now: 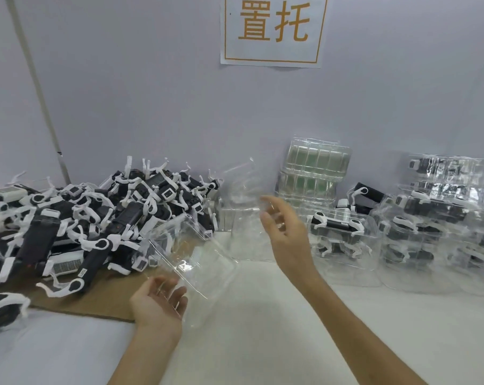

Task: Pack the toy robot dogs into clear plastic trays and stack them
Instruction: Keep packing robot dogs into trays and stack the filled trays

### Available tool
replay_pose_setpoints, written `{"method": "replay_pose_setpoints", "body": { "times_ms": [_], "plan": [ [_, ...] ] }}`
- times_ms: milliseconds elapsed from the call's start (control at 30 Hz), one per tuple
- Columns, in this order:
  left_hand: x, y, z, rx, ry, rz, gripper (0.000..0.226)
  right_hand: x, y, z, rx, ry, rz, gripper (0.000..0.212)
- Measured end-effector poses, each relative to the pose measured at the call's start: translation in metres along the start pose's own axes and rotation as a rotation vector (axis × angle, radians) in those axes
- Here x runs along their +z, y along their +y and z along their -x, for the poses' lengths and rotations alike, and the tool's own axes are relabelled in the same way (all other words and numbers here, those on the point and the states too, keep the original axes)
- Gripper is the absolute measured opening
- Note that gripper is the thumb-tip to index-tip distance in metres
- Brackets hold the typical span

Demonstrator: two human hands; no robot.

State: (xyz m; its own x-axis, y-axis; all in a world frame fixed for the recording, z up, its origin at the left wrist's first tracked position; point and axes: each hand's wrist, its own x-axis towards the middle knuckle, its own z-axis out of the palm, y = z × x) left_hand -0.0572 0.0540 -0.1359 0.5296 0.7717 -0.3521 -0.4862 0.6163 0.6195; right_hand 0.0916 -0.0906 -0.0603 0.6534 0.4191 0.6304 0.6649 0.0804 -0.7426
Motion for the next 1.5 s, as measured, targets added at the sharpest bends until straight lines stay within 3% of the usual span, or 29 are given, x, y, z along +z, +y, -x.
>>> {"method": "replay_pose_setpoints", "body": {
  "times_ms": [233,367,433,500,633,767,867,1100,1200,1333,1500],
  "plan": [
    [0.003,0.0,-0.003,-0.001,0.033,0.009,0.027,0.018,0.028,-0.085,-0.114,-0.154,0.815,0.035],
    [0.003,-0.001,-0.004,-0.022,0.026,0.014,0.028,0.021,0.039,-0.094,0.018,-0.364,1.128,0.047],
    [0.003,-0.001,-0.003,-0.037,0.001,0.02,0.029,0.026,0.03,-0.089,0.089,-0.375,0.982,0.049],
    [0.002,0.0,-0.004,-0.05,-0.055,0.025,0.032,0.031,0.013,-0.071,0.098,-0.3,0.64,0.044],
    [0.007,0.001,-0.001,-0.058,-0.298,0.062,0.028,0.023,-0.005,-0.005,0.232,-0.323,0.192,0.044],
    [0.014,-0.001,0.007,-0.092,-0.533,0.044,0.021,-0.006,0.012,0.044,0.536,-0.237,-0.014,0.038],
    [0.013,-0.011,0.012,-0.129,-0.59,-0.038,0.017,-0.02,0.029,0.057,0.77,-0.199,-0.303,0.025],
    [0.01,-0.017,0.006,-0.026,-0.644,-0.43,0.01,-0.033,0.038,0.064,0.808,0.06,-0.471,0.017],
    [0.008,-0.018,0.006,-0.012,-0.616,-0.471,0.018,-0.031,0.032,0.066,0.75,0.118,-0.462,0.02],
    [0.012,-0.014,0.002,0.065,-0.405,-0.391,0.032,-0.037,0.027,0.062,0.687,0.243,-0.412,0.02],
    [0.009,-0.001,-0.009,0.191,-0.135,-0.385,0.019,-0.05,0.035,0.057,0.702,0.29,-0.374,0.02]
  ]
}}
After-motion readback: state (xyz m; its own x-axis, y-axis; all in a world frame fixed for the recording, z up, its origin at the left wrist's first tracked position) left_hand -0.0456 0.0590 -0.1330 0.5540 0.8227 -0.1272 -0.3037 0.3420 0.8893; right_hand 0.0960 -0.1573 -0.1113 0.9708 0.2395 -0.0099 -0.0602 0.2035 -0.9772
